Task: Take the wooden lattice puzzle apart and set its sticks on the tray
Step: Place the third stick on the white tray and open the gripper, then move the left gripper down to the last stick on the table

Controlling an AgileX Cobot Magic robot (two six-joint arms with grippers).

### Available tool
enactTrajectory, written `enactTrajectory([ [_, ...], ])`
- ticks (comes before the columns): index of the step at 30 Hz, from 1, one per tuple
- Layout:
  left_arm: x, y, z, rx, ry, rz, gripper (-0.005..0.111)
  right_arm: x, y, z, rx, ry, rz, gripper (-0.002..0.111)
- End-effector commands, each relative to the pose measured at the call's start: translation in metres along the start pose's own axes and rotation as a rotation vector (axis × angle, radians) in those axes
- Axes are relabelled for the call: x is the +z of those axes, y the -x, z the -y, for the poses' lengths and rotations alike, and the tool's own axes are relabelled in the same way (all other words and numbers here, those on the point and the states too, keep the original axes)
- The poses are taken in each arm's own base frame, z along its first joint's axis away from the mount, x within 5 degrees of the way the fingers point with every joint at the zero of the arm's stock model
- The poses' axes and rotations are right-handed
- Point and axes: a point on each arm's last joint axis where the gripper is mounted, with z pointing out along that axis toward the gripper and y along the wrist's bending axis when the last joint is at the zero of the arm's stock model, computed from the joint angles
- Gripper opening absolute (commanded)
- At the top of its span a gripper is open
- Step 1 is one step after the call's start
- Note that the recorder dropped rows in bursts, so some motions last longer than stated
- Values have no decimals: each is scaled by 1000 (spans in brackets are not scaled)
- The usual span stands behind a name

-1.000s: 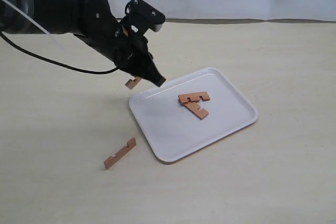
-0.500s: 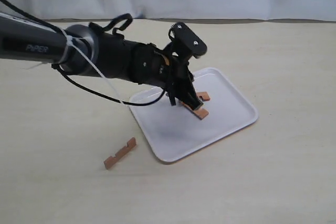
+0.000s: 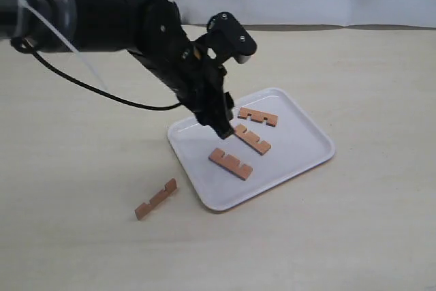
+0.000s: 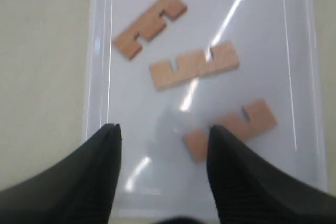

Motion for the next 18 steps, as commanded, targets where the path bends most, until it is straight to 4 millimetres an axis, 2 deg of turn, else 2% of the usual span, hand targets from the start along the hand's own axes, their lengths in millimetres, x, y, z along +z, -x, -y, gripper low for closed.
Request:
enactTrajectory([
  [1,-22,-30,-11,-57,-116,-253,48,0,0,0,1,-4,7,4],
  [6,-31,-51,-6,-106,-252,-466,48,0,0,0,1,-4,7,4],
  [11,-33,-48,9,-166,-371,-476,48,0,0,0,1,-4,7,4],
  [14,-30,-49,19,-150,-358,-511,48,0,0,0,1,-4,7,4],
  [18,-13,-66,23,-115,-242,-523,48,0,0,0,1,-4,7,4],
])
